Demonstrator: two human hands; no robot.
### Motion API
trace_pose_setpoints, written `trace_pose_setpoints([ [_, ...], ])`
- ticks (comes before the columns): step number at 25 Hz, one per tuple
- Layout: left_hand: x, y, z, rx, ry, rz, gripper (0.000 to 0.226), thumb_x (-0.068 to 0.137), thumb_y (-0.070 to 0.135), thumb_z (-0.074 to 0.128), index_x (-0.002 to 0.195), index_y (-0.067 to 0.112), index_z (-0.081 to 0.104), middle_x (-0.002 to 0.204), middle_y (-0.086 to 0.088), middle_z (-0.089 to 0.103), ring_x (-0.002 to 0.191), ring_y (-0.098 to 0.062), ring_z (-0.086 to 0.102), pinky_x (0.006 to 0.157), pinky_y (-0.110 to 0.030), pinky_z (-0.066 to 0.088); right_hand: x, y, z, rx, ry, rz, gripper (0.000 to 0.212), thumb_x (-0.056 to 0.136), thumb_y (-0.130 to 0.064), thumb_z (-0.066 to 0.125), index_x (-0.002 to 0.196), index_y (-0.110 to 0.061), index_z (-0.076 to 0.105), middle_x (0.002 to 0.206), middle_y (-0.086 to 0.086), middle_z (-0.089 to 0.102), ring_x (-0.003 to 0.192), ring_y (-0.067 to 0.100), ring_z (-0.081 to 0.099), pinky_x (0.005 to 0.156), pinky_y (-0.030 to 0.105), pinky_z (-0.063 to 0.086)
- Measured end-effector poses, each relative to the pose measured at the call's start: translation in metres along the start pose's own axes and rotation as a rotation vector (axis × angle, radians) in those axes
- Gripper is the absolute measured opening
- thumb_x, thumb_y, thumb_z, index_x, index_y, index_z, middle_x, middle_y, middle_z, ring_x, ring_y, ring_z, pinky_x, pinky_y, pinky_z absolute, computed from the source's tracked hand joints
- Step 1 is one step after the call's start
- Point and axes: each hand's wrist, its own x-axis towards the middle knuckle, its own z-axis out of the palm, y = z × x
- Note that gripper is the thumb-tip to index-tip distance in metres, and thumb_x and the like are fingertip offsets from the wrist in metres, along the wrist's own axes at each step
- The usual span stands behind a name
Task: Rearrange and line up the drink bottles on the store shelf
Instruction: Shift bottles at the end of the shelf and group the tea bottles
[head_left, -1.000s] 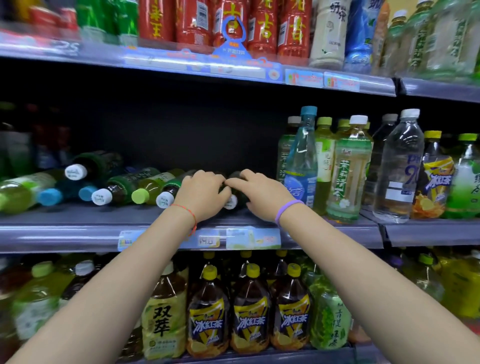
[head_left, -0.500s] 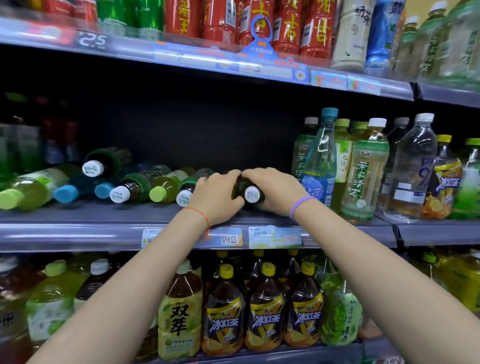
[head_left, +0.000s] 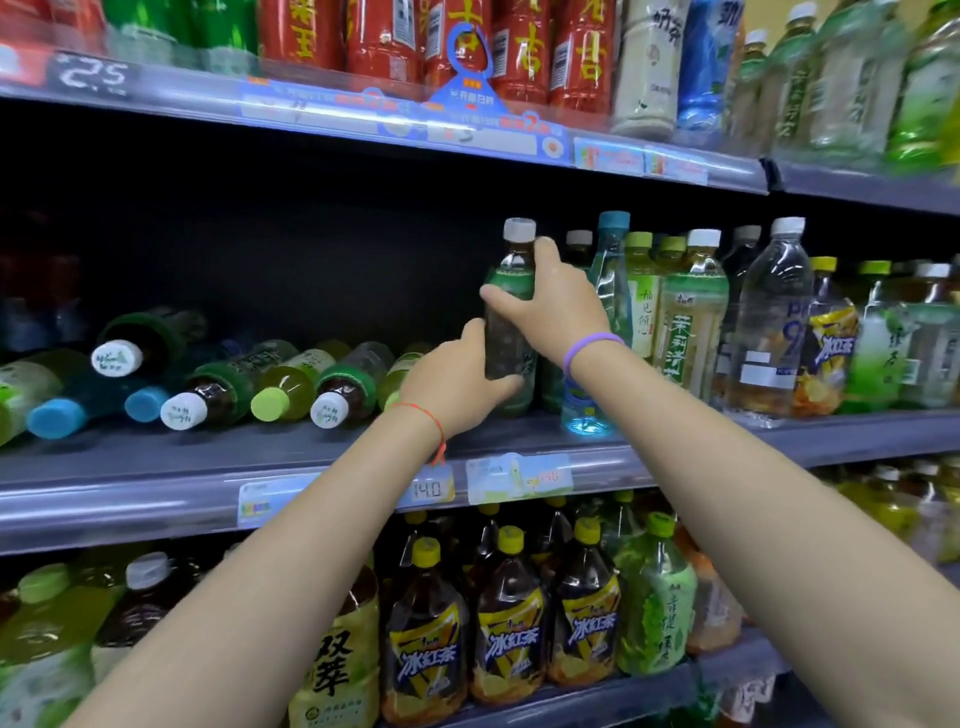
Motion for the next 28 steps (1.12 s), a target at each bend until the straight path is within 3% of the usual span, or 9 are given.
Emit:
trace_pose_setpoints([
  [4, 0.014, 0.004, 0.021, 0.057, 0.040, -0.096, 0.050, 0.092, 0.044, 0.060, 0.125, 0.011, 0.041, 0.107, -0.012, 0.065, 0.091, -0.034, 0.063, 0.064, -0.037, 0.044, 0.001, 0.005, 0.008, -0.065, 0.006, 0.016, 0.069, 0.090, -0.048, 0.063, 0.140, -0.010, 0.033, 0.111, 0.016, 0.056, 0.095, 0.036, 0.059, 0.070, 0.039, 0.045],
  [7, 0.021, 0.007, 0.028, 0.050, 0.049, -0.134, 0.044, 0.092, 0.041, 0.060, 0.119, 0.010, 0.043, 0.107, -0.012, 0.065, 0.092, -0.034, 0.063, 0.062, -0.034, 0.039, 0.000, 0.010, 0.013, -0.139, -0.024, -0.015, 0.076, 0.093, -0.033, 0.064, 0.150, -0.008, 0.021, 0.127, 0.019, 0.046, 0.105, 0.037, 0.058, 0.079, 0.040, 0.048],
  [11, 0.024, 0.013, 0.034, 0.042, 0.062, -0.147, 0.039, 0.093, 0.036, 0.059, 0.118, 0.009, 0.044, 0.106, -0.014, 0.065, 0.092, -0.036, 0.063, 0.064, -0.035, 0.041, -0.005, 0.013, 0.020, -0.187, 0.042, -0.048, 0.075, 0.089, -0.022, 0.067, 0.147, -0.007, 0.022, 0.138, 0.021, 0.030, 0.101, 0.036, 0.060, 0.075, 0.035, 0.049],
  [15, 0.014, 0.010, 0.032, -0.042, 0.033, -0.088, 0.036, 0.092, 0.029, 0.060, 0.119, 0.009, 0.049, 0.106, -0.016, 0.067, 0.092, -0.036, 0.064, 0.075, -0.044, 0.053, -0.017, 0.021, 0.035, -0.250, 0.202, -0.163, 0.062, 0.077, -0.006, 0.067, 0.132, -0.010, 0.039, 0.128, 0.024, 0.040, 0.093, 0.034, 0.055, 0.060, 0.036, 0.055],
  [18, 0.003, -0.005, 0.016, -0.012, 0.235, 0.002, 0.023, 0.090, 0.024, 0.057, 0.111, 0.016, 0.063, 0.100, -0.007, 0.070, 0.091, -0.028, 0.065, 0.079, -0.039, 0.052, -0.026, 0.018, 0.040, -0.207, 0.285, -0.328, 0.038, 0.073, -0.002, 0.064, 0.110, -0.006, 0.053, 0.104, 0.019, 0.051, 0.075, 0.033, 0.055, 0.043, 0.035, 0.045],
  [21, -0.001, -0.030, -0.005, 0.012, 0.356, -0.005, 0.022, 0.089, 0.020, 0.054, 0.102, 0.020, 0.072, 0.099, -0.002, 0.073, 0.095, -0.023, 0.064, 0.083, -0.034, 0.049, -0.035, 0.009, 0.047, -0.167, 0.029, -0.469, 0.016, 0.086, -0.008, 0.055, 0.102, -0.008, 0.059, 0.097, 0.014, 0.053, 0.076, 0.035, 0.057, 0.050, 0.035, 0.038],
  [24, -0.005, -0.057, -0.023, 0.075, 0.270, -0.025, 0.023, 0.089, 0.019, 0.053, 0.103, 0.019, 0.072, 0.102, -0.005, 0.071, 0.101, -0.026, 0.062, 0.087, -0.035, 0.048, -0.039, -0.004, 0.067, -0.232, -0.282, -0.462, 0.035, 0.092, -0.012, 0.050, 0.126, -0.020, 0.052, 0.111, 0.008, 0.051, 0.102, 0.031, 0.054, 0.067, 0.038, 0.045],
  [28, -0.017, -0.092, -0.042, 0.220, 0.132, -0.054, 0.032, 0.090, 0.028, 0.053, 0.119, 0.022, 0.065, 0.116, -0.009, 0.065, 0.113, -0.031, 0.056, 0.094, -0.041, 0.047, -0.032, -0.025, 0.090, -0.366, -0.407, -0.436, 0.062, 0.089, -0.008, 0.053, 0.142, -0.035, 0.036, 0.139, 0.007, 0.038, 0.119, 0.033, 0.044, 0.080, 0.042, 0.048],
])
